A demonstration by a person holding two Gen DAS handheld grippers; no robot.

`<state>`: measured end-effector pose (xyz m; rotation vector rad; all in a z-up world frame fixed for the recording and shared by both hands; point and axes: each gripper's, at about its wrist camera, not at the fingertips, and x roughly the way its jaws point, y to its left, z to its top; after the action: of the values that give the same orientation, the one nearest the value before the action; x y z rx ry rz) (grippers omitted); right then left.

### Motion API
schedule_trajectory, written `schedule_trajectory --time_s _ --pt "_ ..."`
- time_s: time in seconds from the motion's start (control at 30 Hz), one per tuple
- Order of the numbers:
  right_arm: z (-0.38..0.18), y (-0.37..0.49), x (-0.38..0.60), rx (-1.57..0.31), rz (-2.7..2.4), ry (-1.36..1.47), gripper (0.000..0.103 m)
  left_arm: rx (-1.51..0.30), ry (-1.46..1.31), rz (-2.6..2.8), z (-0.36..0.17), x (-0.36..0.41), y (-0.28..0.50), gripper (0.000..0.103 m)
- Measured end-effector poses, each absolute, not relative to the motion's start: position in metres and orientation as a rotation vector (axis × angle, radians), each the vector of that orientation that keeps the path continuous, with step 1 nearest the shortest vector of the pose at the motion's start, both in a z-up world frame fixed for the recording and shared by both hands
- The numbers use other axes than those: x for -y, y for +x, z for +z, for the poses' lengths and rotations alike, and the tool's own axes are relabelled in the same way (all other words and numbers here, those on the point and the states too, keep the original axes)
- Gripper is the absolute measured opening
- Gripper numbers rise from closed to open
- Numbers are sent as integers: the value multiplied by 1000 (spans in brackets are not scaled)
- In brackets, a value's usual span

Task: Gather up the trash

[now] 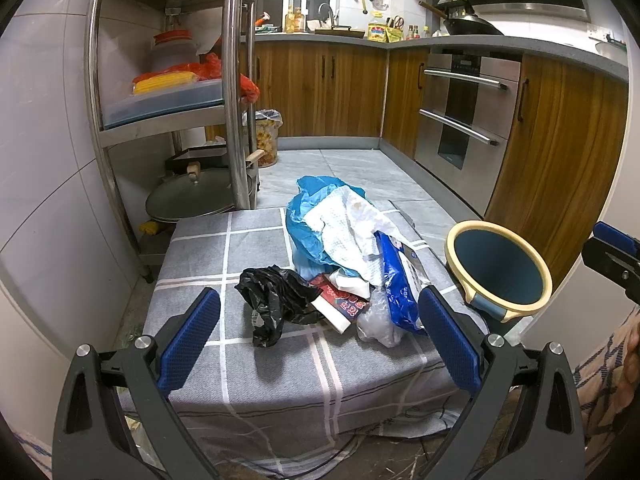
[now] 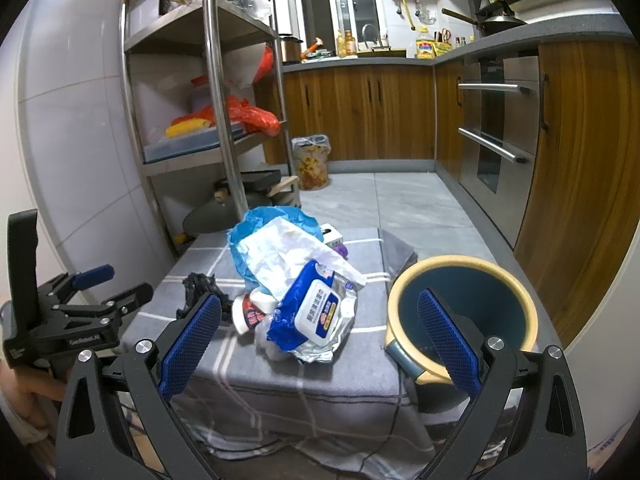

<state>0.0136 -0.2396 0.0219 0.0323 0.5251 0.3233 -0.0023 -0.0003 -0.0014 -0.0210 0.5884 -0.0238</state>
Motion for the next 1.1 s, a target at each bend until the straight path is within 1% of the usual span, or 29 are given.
schedule_trajectory --time_s 1.1 --pt "17 14 239 -542 326 28 98 -613 -17 -13 -6 -4 2 98"
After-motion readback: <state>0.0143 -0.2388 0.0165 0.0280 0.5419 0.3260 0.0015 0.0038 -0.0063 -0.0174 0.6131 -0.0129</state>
